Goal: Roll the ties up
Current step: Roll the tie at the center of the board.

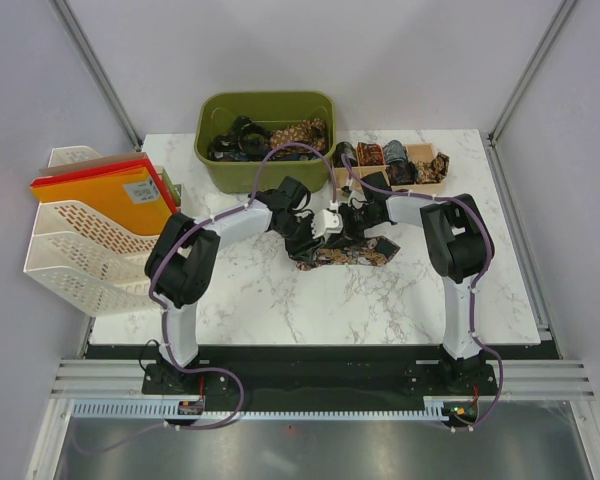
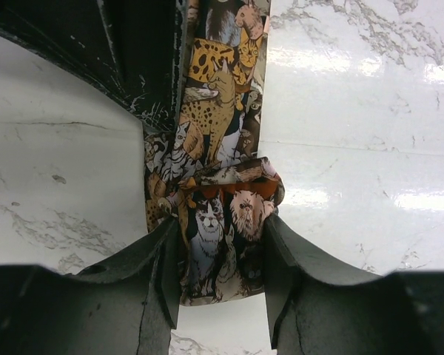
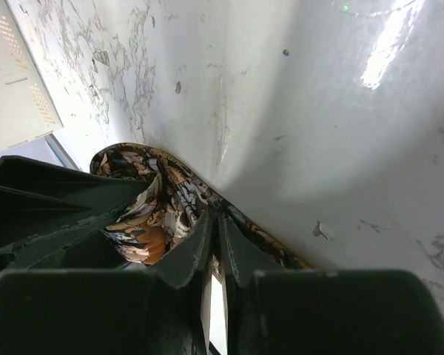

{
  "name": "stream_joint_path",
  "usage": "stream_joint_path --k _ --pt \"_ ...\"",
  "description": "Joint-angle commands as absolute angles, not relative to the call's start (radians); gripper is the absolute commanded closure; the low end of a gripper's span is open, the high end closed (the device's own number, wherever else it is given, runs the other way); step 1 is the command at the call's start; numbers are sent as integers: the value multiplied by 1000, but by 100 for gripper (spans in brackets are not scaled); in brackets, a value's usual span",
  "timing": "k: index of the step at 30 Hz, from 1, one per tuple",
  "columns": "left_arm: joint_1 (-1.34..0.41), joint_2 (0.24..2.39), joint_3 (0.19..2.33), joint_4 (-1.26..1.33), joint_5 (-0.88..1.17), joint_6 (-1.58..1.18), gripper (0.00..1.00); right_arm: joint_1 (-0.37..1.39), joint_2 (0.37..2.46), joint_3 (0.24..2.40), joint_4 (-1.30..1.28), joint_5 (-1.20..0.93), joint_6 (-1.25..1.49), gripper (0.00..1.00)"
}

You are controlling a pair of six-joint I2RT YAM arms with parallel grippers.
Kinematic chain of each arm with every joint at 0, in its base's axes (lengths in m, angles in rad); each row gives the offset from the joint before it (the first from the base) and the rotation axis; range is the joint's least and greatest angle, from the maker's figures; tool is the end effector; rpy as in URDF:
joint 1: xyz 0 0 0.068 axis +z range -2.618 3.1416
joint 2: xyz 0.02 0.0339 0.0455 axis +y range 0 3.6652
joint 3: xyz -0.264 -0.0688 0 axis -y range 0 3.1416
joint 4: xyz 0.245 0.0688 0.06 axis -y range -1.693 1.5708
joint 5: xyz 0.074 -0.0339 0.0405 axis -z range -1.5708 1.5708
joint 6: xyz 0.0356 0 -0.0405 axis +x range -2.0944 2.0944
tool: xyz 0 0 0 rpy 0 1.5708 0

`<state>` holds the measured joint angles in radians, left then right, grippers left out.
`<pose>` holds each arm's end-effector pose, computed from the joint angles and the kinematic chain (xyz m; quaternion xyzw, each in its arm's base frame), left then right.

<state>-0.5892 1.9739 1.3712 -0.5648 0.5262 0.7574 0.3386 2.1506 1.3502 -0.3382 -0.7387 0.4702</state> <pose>0.3231 -0.2374 0.1705 0.6306 0.7071 -0.2377 0.2141 0.3885 0.1622 0.1092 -0.0173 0.9140 0.4028 0.0451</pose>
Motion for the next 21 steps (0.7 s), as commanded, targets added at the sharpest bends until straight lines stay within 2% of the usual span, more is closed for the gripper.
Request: stream_joint_path --k 1,13,21 --pt "-568 1970 1364 -555 451 680 98 353 2235 1296 -459 -526 370 86" --pt "-557 1925 1329 -465 437 641 98 353 2240 1293 -457 -525 362 87" --pt "-561 2014 1341 -609 465 847 98 350 2229 1312 -453 -574 356 87"
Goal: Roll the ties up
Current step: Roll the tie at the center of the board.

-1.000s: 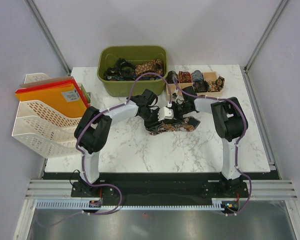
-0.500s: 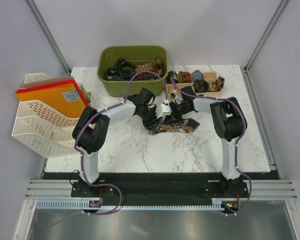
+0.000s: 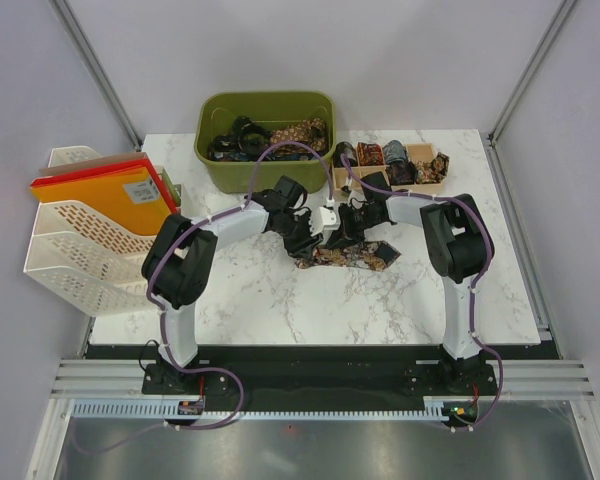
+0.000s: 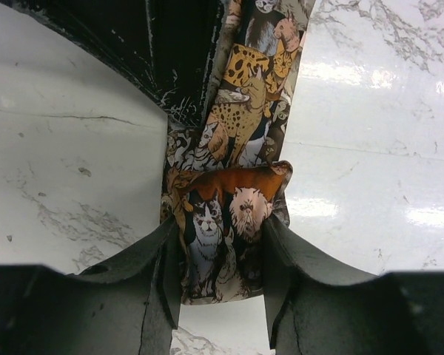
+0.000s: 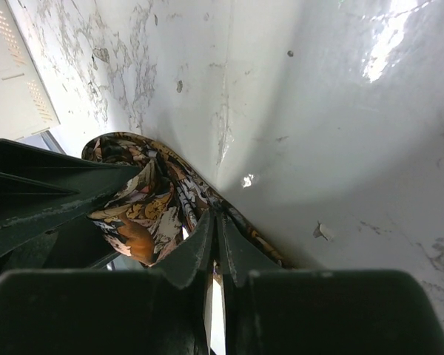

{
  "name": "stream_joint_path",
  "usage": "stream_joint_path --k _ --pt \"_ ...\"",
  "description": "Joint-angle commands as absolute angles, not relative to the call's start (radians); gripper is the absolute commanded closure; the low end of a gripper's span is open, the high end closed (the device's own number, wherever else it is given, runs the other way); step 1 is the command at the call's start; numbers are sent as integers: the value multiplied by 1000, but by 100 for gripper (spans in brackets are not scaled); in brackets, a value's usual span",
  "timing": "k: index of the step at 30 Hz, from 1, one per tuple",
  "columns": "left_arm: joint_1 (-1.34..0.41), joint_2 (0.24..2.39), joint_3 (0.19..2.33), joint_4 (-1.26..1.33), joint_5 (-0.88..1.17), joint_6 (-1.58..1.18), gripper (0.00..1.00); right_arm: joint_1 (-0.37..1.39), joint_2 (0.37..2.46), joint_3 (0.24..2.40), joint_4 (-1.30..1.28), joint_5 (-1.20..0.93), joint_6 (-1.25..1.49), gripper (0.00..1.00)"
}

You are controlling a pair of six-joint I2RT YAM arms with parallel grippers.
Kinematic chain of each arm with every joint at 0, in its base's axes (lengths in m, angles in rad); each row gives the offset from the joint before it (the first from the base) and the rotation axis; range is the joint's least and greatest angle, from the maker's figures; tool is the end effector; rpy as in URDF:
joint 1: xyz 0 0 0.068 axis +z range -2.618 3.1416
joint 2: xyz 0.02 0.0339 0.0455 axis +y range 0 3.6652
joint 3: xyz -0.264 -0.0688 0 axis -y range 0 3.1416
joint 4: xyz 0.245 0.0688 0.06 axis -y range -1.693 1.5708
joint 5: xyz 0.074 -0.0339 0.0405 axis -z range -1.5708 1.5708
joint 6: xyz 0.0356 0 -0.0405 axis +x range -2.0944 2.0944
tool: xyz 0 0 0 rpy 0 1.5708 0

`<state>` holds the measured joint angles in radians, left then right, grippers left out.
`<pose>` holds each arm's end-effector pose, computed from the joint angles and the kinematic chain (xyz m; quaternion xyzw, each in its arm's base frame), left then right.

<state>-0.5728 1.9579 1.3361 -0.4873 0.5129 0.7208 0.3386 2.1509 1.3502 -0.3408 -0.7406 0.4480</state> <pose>0.3271 -0.2318 0.1700 0.6138 0.7165 -0.2299 0.2390 0.3882 0.1622 0.1090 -0.0272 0.9137 0.4027 0.0479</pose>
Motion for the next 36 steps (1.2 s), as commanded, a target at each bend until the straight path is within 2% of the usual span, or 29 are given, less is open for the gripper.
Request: stream_joint_path --k 1,4,8,11,16,20,23,26,30,36 --pt "-564 2032 1348 -633 460 853 98 347 2209 1315 -443 -627 368 87" --pt "-580 2042 1347 -661 456 888 98 325 2149 1333 -396 -728 391 80" --pt "-587 2057 1347 -673 448 891 98 304 2091 1379 -380 -822 426 58" --pt "-587 2063 1356 -672 449 887 98 305 2060 1384 -374 -860 455 49" --pt "-588 2066 1362 -675 453 884 98 322 2023 1356 -371 -894 489 47" --pt "-588 2068 1364 -680 451 887 98 328 2003 1330 -420 -881 460 52" --pt "-588 2068 1364 -681 453 887 98 305 2005 1339 -589 -841 320 61" --pt "-588 2065 1364 -683 460 885 98 291 1982 1301 -673 -787 232 62" --pt "-588 2066 1364 -684 460 884 98 291 1977 1285 -615 -799 265 60" --pt "-588 2077 1371 -692 451 891 98 351 2000 1285 -346 -861 465 54"
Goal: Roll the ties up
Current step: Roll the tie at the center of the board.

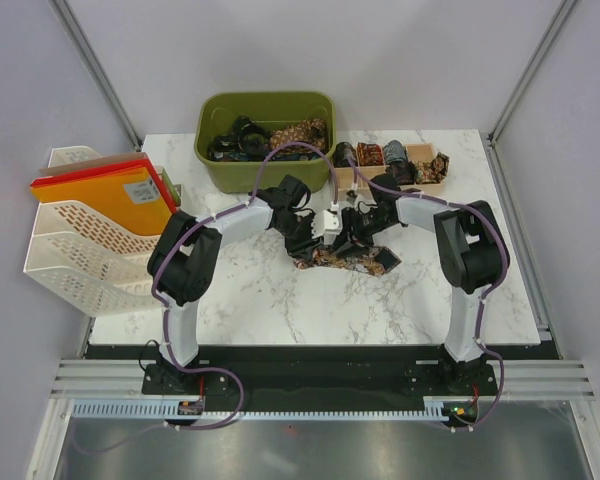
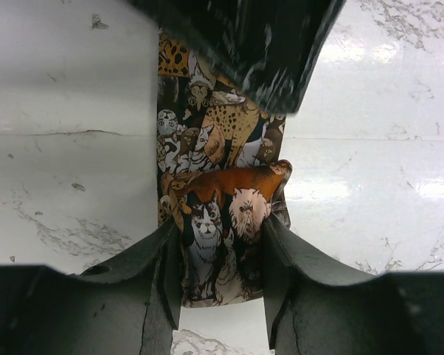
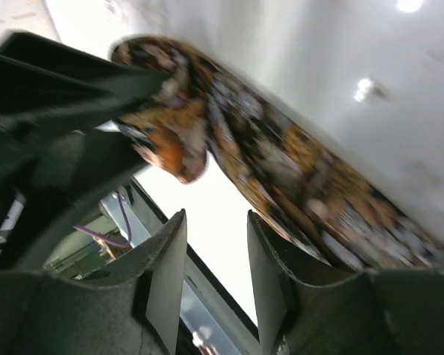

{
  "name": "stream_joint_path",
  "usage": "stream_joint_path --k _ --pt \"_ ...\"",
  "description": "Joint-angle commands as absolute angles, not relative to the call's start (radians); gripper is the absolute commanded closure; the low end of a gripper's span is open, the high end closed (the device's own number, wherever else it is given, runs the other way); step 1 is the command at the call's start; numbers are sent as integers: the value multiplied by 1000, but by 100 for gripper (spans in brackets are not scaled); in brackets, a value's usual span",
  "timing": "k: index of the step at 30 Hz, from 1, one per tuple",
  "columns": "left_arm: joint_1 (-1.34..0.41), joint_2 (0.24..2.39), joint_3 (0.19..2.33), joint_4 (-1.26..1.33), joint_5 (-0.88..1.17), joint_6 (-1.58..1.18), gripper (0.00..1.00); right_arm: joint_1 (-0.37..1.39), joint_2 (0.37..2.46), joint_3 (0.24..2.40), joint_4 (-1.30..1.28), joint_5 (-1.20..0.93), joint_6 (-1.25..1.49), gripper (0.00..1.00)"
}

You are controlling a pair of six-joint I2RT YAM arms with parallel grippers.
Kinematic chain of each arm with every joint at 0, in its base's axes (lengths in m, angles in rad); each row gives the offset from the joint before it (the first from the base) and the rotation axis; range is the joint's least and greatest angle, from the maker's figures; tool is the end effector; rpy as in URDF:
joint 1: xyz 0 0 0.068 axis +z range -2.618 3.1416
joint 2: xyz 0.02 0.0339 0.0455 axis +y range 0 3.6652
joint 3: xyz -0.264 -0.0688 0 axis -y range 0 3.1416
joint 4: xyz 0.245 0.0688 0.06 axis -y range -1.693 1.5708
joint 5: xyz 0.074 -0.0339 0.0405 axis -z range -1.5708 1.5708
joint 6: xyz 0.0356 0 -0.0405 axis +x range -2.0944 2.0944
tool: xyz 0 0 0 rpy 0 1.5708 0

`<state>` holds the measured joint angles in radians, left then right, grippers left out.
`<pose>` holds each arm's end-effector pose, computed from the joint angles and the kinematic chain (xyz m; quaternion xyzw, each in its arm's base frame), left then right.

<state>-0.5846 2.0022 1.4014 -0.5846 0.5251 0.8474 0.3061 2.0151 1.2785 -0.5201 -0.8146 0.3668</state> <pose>0.3286 -0.2388 0.1672 0.6596 0.6825 -0.2283 0.2167 0.3599 0.1409 0.1381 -0.0344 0.9084 0.4167 0.0064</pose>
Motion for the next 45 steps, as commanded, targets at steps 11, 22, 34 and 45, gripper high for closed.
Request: stream_joint_path --k 11,22,34,45 --pt "-588 2072 1368 -693 456 893 97 411 2089 1281 -176 -825 603 52" --pt "-584 2054 1359 -699 477 893 86 408 2128 1270 -201 -760 557 100" --pt "-528 1914 1371 -681 640 884 41 385 2184 1275 -324 -673 434 100" --pt "-499 1845 1324 -577 670 899 10 365 2217 1282 -362 -629 391 100"
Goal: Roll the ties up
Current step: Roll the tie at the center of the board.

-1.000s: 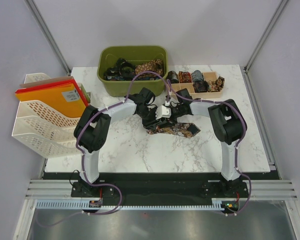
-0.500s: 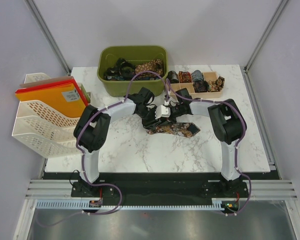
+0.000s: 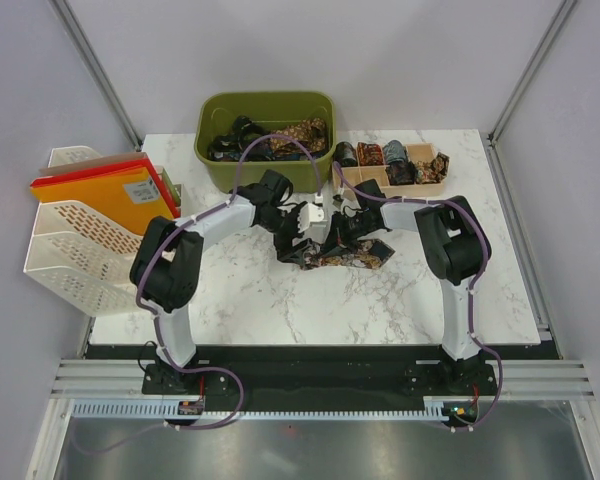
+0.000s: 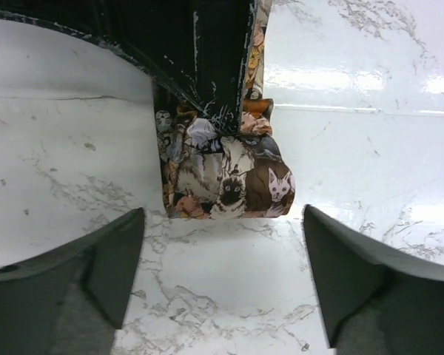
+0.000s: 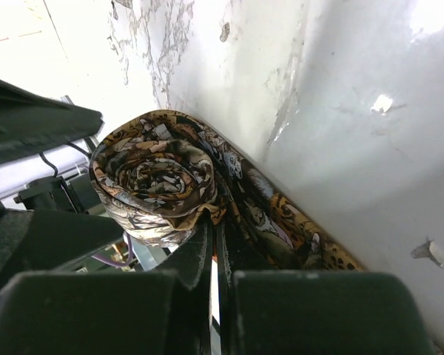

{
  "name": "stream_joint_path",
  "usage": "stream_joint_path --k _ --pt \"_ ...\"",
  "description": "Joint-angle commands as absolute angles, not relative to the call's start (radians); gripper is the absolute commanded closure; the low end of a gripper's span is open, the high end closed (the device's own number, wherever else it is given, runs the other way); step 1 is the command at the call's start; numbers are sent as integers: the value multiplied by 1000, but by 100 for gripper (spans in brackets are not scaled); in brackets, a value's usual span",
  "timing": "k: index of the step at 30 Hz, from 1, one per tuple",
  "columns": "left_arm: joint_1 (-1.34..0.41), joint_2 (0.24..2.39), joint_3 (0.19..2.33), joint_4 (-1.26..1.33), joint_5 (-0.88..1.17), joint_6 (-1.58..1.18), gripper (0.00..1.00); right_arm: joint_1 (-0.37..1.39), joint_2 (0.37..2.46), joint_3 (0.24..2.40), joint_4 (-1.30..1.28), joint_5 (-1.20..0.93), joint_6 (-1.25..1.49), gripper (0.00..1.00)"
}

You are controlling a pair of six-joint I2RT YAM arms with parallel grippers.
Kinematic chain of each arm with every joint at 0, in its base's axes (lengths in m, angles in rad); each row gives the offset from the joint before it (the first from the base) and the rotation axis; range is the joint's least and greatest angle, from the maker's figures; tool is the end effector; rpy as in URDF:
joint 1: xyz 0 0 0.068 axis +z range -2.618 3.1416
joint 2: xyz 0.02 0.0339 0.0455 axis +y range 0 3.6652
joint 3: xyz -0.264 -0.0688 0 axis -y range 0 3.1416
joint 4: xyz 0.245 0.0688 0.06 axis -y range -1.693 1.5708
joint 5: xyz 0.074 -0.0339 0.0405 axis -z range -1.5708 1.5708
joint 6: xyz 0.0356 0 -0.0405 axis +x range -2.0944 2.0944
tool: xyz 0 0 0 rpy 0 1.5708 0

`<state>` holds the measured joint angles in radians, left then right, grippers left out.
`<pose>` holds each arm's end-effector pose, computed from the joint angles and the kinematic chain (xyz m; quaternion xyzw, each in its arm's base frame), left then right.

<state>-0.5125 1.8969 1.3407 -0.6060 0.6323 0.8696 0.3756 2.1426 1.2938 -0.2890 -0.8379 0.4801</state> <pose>0.3253 -0.2072 0.1909 0.6418 0.6770 -0.2654 0.2438 0.3725 0.1753 0.1025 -0.0407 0.8955 0.4429 0.0137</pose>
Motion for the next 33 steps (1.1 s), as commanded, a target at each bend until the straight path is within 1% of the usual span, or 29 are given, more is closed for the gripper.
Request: stream_joint_path --k 1,6,10,22,23,24,26,27,29,30,33 --pt "-494 1841 1309 -566 669 899 1 367 2218 1282 -365 -624 391 100" --pt "-499 1824 1258 -508 683 913 0 362 2227 1287 -368 -630 394 100" --pt "-522 1827 1210 -413 631 916 0 362 2230 1296 -371 -637 391 100" --pt "-589 1899 1218 -394 508 1020 1 360 2246 1310 -374 -641 388 100" --pt "-591 1901 1218 -394 505 1025 4 360 2246 1310 -374 -641 388 100" --pt "-592 1902 1221 -405 506 1029 13 360 2250 1312 -376 -640 387 100" --pt "-592 1902 1226 -422 523 1040 24 359 2250 1310 -379 -638 384 100" --pt "-591 1899 1230 -443 532 1043 34 359 2253 1309 -379 -640 383 100" --pt "-591 1882 1232 -456 555 1045 44 360 2252 1305 -377 -649 387 100" --pt "-591 1879 1238 -463 561 1043 53 362 2249 1301 -376 -650 388 100" --pt "-591 1868 1256 -494 578 1031 63 371 2232 1290 -371 -660 393 100"
